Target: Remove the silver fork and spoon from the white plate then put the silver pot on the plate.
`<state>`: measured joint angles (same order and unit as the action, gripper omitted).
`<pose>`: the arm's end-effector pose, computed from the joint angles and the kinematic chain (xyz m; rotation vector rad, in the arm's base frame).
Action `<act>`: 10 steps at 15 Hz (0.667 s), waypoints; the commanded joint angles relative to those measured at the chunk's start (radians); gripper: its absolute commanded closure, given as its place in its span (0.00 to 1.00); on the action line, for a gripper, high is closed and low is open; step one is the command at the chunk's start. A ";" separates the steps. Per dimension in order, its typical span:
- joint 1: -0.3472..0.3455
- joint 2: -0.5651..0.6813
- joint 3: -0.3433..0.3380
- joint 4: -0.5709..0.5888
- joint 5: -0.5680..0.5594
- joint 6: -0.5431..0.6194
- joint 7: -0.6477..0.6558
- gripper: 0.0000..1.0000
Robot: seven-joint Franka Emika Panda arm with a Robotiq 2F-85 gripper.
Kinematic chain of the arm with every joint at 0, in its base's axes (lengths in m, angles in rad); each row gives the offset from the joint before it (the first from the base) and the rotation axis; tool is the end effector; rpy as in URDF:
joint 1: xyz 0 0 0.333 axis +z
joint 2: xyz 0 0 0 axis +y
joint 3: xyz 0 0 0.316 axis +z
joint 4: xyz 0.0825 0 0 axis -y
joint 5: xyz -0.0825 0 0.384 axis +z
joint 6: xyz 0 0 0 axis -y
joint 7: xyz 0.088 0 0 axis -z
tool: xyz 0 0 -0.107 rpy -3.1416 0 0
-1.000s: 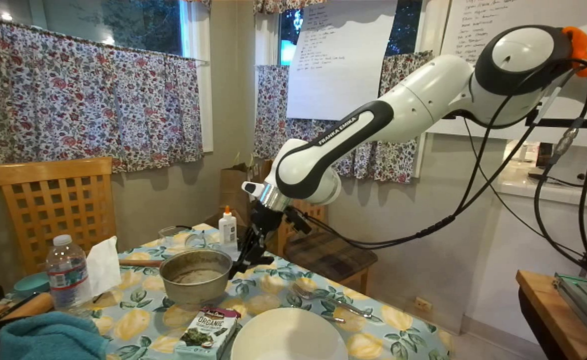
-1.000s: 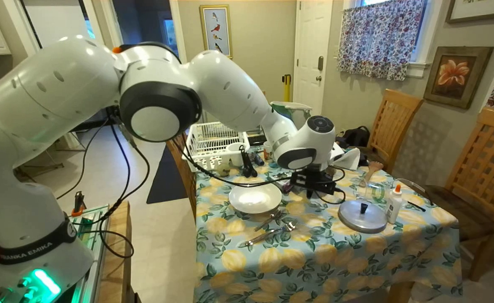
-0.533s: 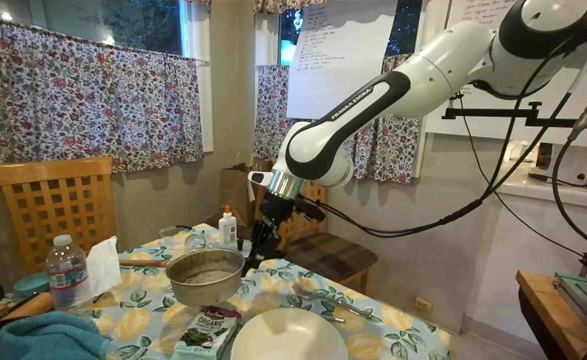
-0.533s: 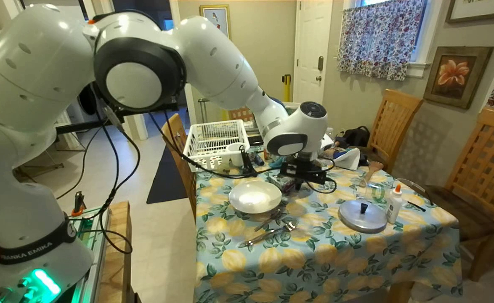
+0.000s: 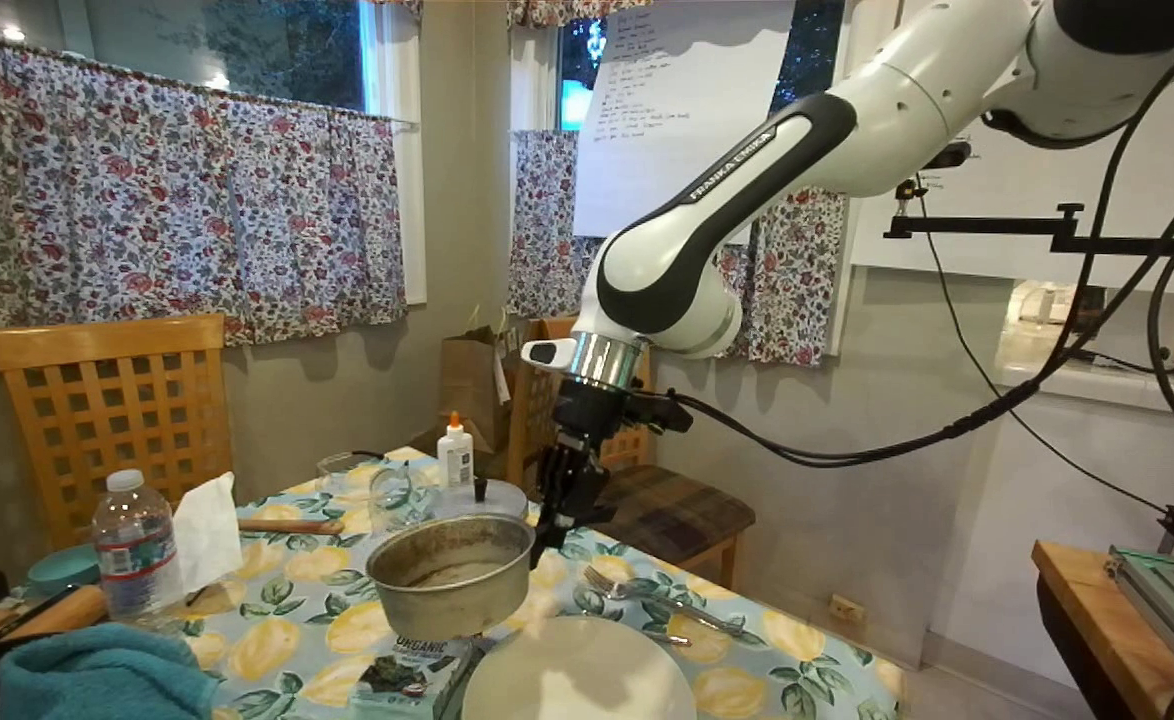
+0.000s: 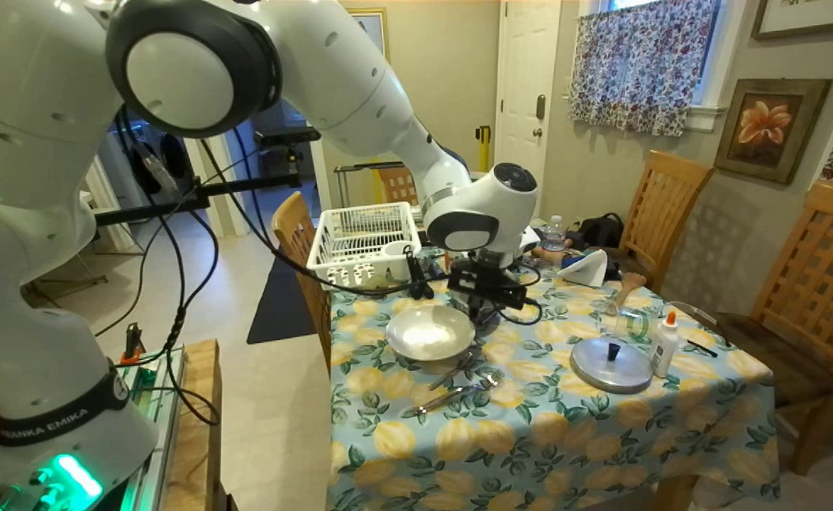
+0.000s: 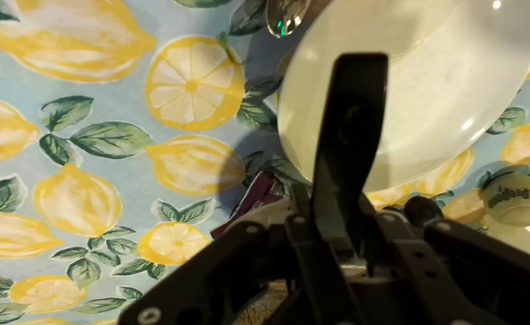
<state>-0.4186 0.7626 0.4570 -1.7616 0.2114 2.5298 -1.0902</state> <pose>0.6675 -0.0032 0.1753 -2.5356 -1.1210 -0.3758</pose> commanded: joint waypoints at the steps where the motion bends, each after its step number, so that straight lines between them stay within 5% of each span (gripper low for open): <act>1: 0.002 -0.087 -0.024 -0.100 0.073 -0.035 -0.059 0.94; 10: 0.084 -0.114 -0.110 -0.183 0.053 -0.042 -0.055 0.94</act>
<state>-0.3702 0.6918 0.3811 -1.9000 0.2432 2.4986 -1.1231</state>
